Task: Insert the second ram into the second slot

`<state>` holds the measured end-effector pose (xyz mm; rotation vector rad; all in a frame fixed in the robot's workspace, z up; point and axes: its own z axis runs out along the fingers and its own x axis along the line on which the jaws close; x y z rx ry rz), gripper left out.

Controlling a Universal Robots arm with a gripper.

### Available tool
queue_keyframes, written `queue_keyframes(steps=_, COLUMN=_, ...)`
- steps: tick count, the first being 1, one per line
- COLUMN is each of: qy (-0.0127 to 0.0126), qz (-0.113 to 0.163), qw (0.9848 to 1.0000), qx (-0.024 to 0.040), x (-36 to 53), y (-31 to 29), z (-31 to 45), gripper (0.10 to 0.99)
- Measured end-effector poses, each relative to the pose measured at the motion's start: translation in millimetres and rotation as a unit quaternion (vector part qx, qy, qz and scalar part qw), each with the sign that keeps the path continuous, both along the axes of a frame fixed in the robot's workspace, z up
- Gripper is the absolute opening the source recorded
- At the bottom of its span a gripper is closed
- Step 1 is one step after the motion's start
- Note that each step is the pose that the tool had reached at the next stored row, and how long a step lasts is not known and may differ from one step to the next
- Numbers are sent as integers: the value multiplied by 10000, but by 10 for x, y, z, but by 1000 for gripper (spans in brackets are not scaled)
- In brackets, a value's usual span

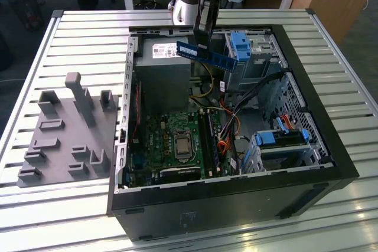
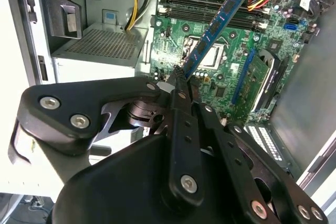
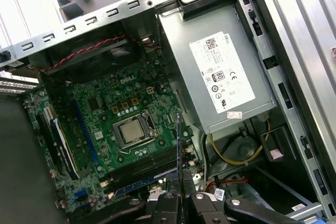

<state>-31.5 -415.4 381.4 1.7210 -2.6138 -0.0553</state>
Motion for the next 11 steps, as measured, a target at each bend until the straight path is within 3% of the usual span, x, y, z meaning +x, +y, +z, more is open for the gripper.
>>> queue_keyframes(steps=11, qy=0, qz=-187, qw=9998, qx=-1, x=0, y=0, z=0, gripper=137)
